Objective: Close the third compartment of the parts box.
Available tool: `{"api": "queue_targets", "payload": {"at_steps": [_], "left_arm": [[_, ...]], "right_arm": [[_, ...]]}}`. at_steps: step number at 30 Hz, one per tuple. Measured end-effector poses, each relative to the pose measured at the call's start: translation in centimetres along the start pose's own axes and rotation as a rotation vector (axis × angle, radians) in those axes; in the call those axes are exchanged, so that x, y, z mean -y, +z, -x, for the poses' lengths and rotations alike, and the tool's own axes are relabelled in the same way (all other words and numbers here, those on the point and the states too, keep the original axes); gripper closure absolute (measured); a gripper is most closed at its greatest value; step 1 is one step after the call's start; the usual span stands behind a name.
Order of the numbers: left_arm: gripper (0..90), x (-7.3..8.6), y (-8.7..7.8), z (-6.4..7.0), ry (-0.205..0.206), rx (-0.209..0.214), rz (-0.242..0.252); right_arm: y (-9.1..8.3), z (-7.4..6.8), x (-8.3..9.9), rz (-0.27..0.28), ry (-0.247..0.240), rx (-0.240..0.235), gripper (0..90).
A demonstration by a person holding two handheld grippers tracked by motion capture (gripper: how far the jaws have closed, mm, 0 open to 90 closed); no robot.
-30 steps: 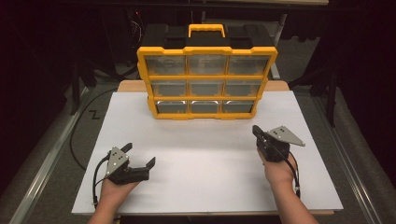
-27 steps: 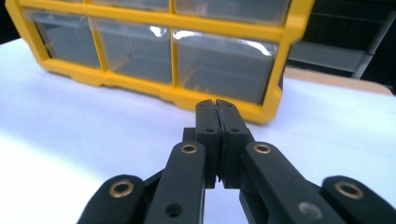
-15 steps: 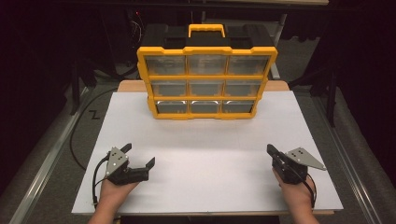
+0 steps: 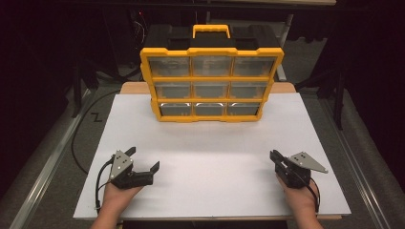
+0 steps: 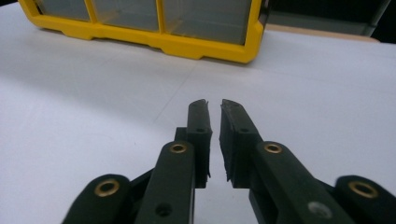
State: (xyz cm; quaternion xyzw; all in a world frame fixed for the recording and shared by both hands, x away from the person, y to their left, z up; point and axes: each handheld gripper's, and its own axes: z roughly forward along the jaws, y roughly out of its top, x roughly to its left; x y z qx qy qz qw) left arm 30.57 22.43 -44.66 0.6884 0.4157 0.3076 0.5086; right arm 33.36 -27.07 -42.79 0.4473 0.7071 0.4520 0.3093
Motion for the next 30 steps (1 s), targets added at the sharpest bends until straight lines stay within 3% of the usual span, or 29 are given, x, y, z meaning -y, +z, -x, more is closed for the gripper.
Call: {"api": "queue_targets", "payload": {"at_steps": [7,10,14,20,22,25,30], "left_arm": [[0.5,0.0,0.0,0.0,0.000,0.001,-0.001],[0.5,0.0,-0.1,0.0,-0.002,0.001,0.002],[0.5,0.0,-0.2,-0.1,-0.004,0.000,0.004],[0.5,-0.1,-0.3,-0.2,-0.011,-0.004,0.010],[0.5,-0.1,-0.4,-0.3,-0.012,-0.006,0.014],[0.5,-0.2,-0.4,-0.3,-0.015,-0.005,0.019],[0.5,-0.1,-0.3,-0.2,-0.014,-0.003,0.015]], "right_arm": [[0.7,0.6,0.4,-0.045,0.022,-0.044,51.7],[0.7,0.5,0.3,-0.040,0.025,-0.044,37.5],[0.4,0.3,-0.1,-0.026,0.026,-0.087,20.6],[-0.2,0.2,-0.5,0.021,0.046,-0.096,2.6],[-0.4,0.2,-0.5,0.032,0.048,-0.093,0.8],[-0.9,0.3,-0.5,0.065,0.056,-0.022,0.8],[-0.8,0.7,-0.3,0.061,0.065,-0.022,0.8]]}}
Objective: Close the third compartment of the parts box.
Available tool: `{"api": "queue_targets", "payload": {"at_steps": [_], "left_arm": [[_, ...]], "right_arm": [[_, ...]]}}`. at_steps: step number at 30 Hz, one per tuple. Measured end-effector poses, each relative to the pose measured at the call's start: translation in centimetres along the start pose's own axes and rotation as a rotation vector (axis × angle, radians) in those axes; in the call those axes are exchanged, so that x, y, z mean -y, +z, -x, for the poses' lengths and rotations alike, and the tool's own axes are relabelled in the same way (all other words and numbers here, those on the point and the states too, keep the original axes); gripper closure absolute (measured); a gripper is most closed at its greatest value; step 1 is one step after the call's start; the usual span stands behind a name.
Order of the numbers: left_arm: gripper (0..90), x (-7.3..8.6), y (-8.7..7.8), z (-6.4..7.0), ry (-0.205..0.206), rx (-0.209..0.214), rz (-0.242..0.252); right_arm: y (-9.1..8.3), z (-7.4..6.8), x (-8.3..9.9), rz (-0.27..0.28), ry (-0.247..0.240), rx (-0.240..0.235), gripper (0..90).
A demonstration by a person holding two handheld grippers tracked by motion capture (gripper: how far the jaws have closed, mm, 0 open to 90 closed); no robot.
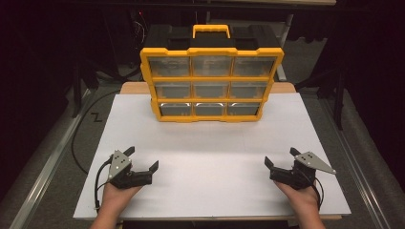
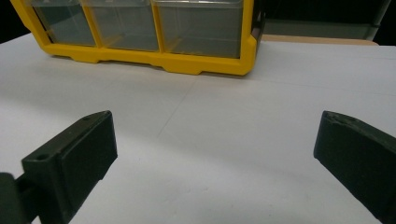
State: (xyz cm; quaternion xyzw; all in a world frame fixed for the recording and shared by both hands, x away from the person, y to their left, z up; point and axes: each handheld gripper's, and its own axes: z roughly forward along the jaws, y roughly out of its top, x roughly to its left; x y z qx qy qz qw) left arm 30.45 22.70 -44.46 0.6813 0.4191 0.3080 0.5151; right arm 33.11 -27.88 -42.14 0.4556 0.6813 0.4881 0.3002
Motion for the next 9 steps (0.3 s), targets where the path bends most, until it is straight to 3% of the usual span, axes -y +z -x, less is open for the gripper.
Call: {"api": "queue_targets", "payload": {"at_steps": [9], "left_arm": [[0.5,-0.03,-0.08,-0.02,0.001,-0.001,0.002]], "right_arm": [[0.36,-0.17,0.19,-0.014,-0.019,-0.030,0.8]]}}
